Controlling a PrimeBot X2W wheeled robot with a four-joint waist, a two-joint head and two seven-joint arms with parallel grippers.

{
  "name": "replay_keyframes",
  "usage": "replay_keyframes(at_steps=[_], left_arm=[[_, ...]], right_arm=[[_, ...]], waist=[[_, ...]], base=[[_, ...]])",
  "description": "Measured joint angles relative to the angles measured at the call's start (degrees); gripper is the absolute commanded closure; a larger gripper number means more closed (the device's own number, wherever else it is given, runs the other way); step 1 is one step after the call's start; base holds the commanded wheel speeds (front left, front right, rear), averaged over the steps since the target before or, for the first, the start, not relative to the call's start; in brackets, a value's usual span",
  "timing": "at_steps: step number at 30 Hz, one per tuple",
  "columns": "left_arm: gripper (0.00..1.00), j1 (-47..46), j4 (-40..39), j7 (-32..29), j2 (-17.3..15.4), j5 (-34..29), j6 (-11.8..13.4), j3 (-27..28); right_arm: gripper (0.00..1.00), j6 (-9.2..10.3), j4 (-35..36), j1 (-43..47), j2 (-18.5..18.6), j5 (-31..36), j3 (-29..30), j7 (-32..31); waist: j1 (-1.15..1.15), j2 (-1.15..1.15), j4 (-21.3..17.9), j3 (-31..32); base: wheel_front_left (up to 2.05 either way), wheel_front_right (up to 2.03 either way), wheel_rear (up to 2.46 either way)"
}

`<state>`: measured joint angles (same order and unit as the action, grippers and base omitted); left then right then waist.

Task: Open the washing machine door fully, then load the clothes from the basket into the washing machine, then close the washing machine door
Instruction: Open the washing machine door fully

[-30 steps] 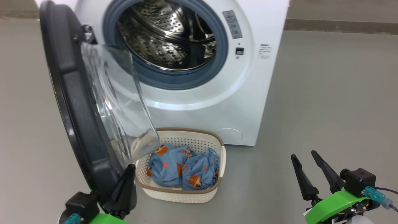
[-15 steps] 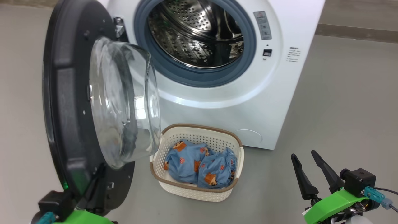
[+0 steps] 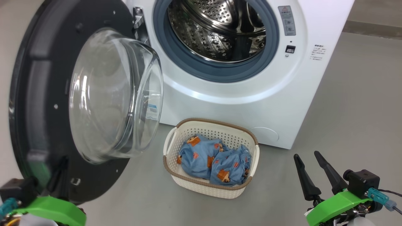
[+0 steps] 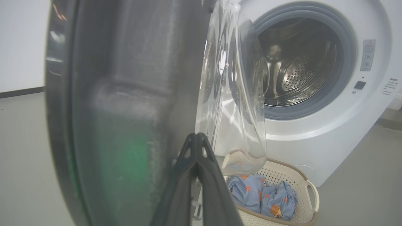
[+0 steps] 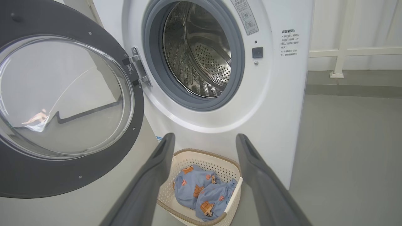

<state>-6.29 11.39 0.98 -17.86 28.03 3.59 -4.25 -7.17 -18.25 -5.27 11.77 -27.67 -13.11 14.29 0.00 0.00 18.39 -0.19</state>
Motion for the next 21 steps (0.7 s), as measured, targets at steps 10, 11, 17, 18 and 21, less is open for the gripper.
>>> replay_keyframes(at_steps=[10,11,17,18,21], left_arm=[[1.0,-7.13,8.35,-0.56,-2.08,1.66,-1.09,1.72],[1.0,-7.97,9.44,-0.56,-2.21,1.66,-1.22,1.7],[1.0,-13.8,16.5,-0.37,-3.15,1.66,-2.12,1.7],[1.0,-14.78,17.69,0.0,-3.35,1.66,-2.13,1.71],[1.0,-17.53,21.18,0.6,-4.21,1.66,-2.55,2.01]], right_arm=[[0.0,0.0,0.03,-0.59,0.12,0.01,0.16,0.0],[0.0,0.0,0.02,-0.81,0.14,0.01,0.16,0.0],[0.0,0.0,0.11,-3.04,0.77,0.03,0.12,0.0],[0.0,0.0,0.14,-3.31,0.87,0.09,0.12,0.0],[0.0,0.0,0.27,-3.99,1.29,0.1,0.12,0.0]], waist=[[0.0,0.0,2.43,-2.65],[0.0,0.0,2.66,-3.01],[0.0,0.0,3.75,-5.51],[0.0,0.0,3.86,-5.96],[0.0,0.0,4.13,-7.34]], base=[[0.0,0.0,0.0],[0.0,0.0,0.0],[0.0,0.0,0.0],[0.0,0.0,0.0],[0.0,0.0,0.0]])
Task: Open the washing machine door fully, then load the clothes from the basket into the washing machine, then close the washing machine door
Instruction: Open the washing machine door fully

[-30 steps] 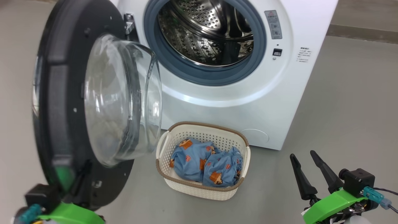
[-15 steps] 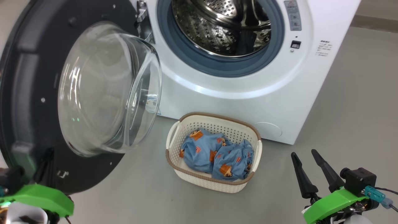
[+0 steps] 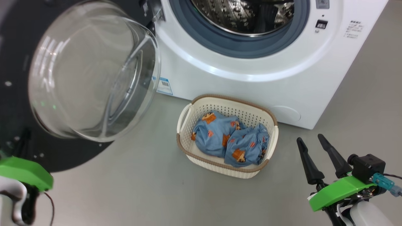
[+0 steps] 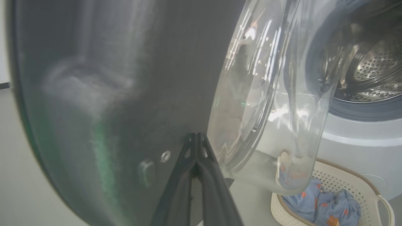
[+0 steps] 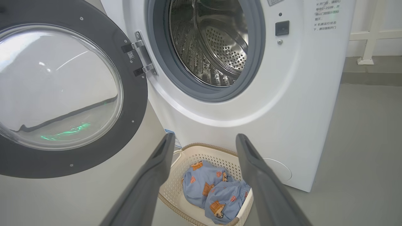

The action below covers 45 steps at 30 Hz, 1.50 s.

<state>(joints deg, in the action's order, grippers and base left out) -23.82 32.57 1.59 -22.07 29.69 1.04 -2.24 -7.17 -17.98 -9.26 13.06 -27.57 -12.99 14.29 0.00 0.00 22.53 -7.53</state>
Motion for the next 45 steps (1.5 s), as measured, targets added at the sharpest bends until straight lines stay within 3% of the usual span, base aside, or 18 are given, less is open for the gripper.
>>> replay_keyframes(at_steps=[17,31,38,45], left_arm=[[1.0,-12.75,15.07,1.45,-3.19,-0.58,0.09,0.41],[1.0,-17.17,22.36,2.55,-4.22,-1.07,0.76,-0.23],[1.0,-18.18,24.95,3.59,-4.48,-1.13,-0.11,-1.3],[1.0,-18.25,26.98,5.75,-4.85,-1.13,-3.09,-2.37]], right_arm=[[0.0,0.0,0.05,-3.49,0.62,0.33,-0.08,0.0],[0.0,0.0,-0.27,-3.52,0.56,0.33,-0.76,0.0],[0.0,0.0,-0.47,-3.52,0.47,0.32,-0.9,0.0],[0.0,0.0,-0.62,-3.49,0.08,0.3,-0.88,0.0]], waist=[[-0.01,0.0,1.09,-5.34],[0.01,0.0,0.71,-5.45],[0.01,0.0,0.56,-4.62],[0.01,0.0,0.44,-3.13]], base=[[0.0,0.0,0.0],[0.0,0.0,0.0],[0.0,0.0,0.0],[0.0,0.0,0.0]])
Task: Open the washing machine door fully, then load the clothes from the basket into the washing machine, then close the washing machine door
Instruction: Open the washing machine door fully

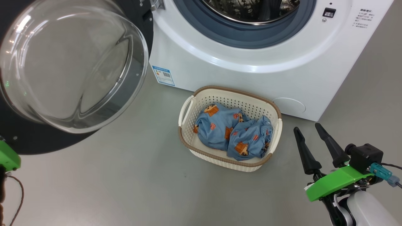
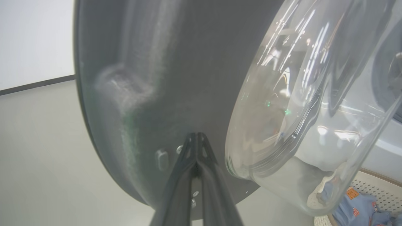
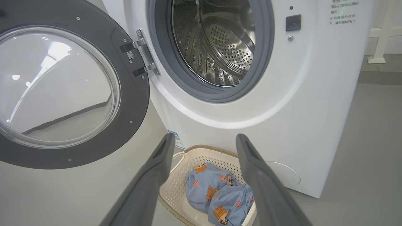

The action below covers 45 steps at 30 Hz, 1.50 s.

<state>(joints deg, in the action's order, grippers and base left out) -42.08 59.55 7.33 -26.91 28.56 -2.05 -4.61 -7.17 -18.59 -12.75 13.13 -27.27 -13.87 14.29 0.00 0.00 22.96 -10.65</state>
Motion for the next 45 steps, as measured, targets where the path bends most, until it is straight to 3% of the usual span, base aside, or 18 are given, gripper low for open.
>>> replay_keyframes(at_steps=[6,10,11,12,20,28,45], left_arm=[[1.0,0.01,1.19,2.6,0.04,-0.01,-2.03,-1.09],[0.48,0.1,1.21,4.03,0.47,-0.01,-2.88,-1.82],[0.17,0.26,1.13,4.37,0.63,-0.01,-3.04,-1.99],[0.0,0.91,0.56,4.89,0.98,-0.01,-3.42,-2.25],[0.0,6.15,-3.87,6.33,2.46,0.03,-3.53,-2.63],[0.0,13.85,-14.18,6.78,4.92,0.43,-2.32,-2.86],[0.0,29.45,-37.74,3.75,7.89,1.79,3.8,-3.99]], right_arm=[[0.0,0.0,-0.07,0.17,-0.54,0.0,0.27,0.0],[0.0,0.0,-0.05,0.37,-0.79,0.0,0.57,0.0],[0.0,0.0,-0.05,0.46,-0.85,0.0,0.62,0.0],[0.0,0.0,-0.03,0.69,-0.98,0.0,0.83,0.0],[0.0,0.0,0.02,2.92,-1.53,-0.01,1.07,0.0],[0.0,0.0,0.13,4.32,-1.57,0.0,1.03,0.0],[0.0,0.0,0.88,5.05,-0.12,0.14,0.56,0.0]], waist=[[0.0,0.0,-0.12,1.42],[0.0,0.0,-0.4,2.4],[0.0,0.0,-0.49,2.65],[0.0,0.0,-0.72,3.18],[0.0,0.0,-1.96,5.58],[0.0,0.0,-4.45,7.71],[0.0,0.0,-13.24,10.31]], base=[[0.0,0.0,0.0],[0.0,0.0,0.0],[0.0,0.0,0.0],[0.0,0.0,0.0],[0.0,0.0,0.0],[0.0,0.0,0.0],[0.0,0.0,0.0]])
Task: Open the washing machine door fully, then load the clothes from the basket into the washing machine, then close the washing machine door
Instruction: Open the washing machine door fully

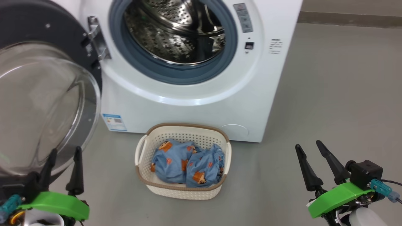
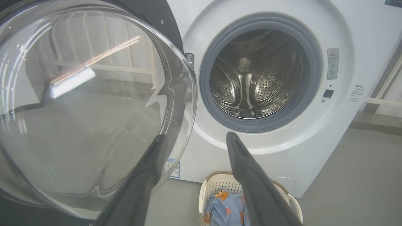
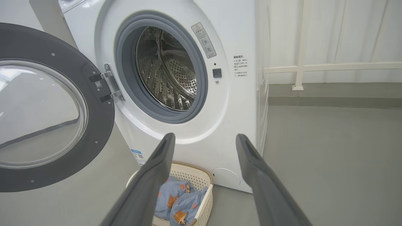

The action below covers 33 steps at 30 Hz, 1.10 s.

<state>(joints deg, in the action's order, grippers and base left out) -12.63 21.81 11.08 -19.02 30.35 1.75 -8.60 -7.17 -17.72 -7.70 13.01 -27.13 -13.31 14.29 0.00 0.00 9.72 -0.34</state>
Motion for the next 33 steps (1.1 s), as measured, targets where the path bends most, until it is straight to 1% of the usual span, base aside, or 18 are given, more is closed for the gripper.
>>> replay_keyframes(at_steps=[6,9,20,26,33], left_arm=[[0.0,2.36,-3.03,0.0,0.68,0.3,0.6,-0.47],[0.0,3.24,-4.25,0.01,1.42,0.31,1.32,-0.96],[0.0,4.7,-4.31,0.88,2.34,0.37,1.34,-1.64],[0.0,4.85,-4.3,1.56,2.78,0.85,1.32,-1.81],[0.0,5.88,-4.27,2.12,2.99,1.07,1.24,-1.94]], right_arm=[[0.0,0.0,0.3,-0.01,0.65,0.13,-0.3,0.0],[0.0,0.0,0.4,-0.02,0.82,0.44,-0.45,0.0],[0.0,0.0,0.46,-0.08,1.82,0.65,-1.16,0.0],[0.0,0.0,0.54,-0.08,2.29,0.74,-1.07,0.0],[0.0,0.0,0.8,-0.09,2.64,1.9,-0.71,0.0]], waist=[[0.0,0.0,-3.93,0.33],[0.0,0.0,-5.95,0.44],[0.0,0.0,-11.83,0.75],[0.0,0.0,-13.63,1.1],[0.0,0.0,-13.97,1.36]], base=[[0.0,0.0,0.0],[0.0,0.0,0.0],[0.0,0.0,0.0],[0.0,0.0,0.0],[0.0,0.0,0.0]])
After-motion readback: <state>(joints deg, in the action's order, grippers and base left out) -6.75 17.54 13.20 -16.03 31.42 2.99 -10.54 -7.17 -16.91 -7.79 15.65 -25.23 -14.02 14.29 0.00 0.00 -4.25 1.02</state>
